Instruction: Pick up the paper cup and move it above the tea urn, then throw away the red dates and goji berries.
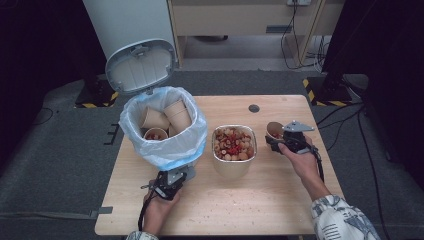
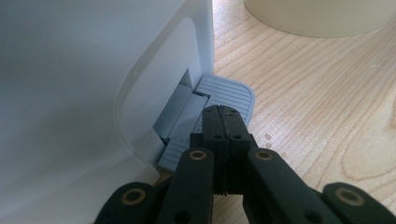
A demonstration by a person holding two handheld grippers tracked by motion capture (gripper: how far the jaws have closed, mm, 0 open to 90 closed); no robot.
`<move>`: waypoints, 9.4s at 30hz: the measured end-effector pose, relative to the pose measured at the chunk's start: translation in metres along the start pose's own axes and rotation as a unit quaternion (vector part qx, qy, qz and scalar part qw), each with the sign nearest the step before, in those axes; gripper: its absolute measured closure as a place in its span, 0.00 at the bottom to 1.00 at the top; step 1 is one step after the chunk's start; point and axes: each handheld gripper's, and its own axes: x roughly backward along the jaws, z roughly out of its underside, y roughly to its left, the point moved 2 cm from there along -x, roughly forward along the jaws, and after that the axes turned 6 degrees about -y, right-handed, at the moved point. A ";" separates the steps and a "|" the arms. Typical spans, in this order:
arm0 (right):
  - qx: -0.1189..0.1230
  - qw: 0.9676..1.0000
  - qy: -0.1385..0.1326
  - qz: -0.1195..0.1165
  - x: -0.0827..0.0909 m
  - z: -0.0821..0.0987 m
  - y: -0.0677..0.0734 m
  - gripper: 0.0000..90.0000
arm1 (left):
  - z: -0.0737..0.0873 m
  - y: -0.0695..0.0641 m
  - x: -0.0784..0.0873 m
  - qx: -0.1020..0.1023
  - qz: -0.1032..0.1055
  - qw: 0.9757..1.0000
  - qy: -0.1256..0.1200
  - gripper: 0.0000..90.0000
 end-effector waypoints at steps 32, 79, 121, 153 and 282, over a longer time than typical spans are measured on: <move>0.060 0.997 -0.021 -0.034 0.025 -0.058 -0.004 0.37 | 0.000 0.000 0.000 0.000 0.000 1.000 0.000 1.00; 0.093 0.994 -0.032 -0.040 0.019 -0.108 -0.001 0.37 | 0.000 0.000 0.000 0.001 0.000 1.000 -0.001 1.00; 0.193 0.977 -0.064 -0.069 0.018 -0.149 0.055 0.37 | 0.000 0.000 0.000 0.002 -0.001 1.000 -0.001 1.00; 0.299 0.951 -0.069 -0.043 0.025 -0.157 0.080 0.37 | 0.000 -0.001 0.000 0.005 -0.001 1.000 -0.003 1.00; 0.562 0.825 -0.044 0.046 0.041 -0.195 0.103 0.36 | 0.000 0.001 0.000 0.005 0.004 1.000 0.000 1.00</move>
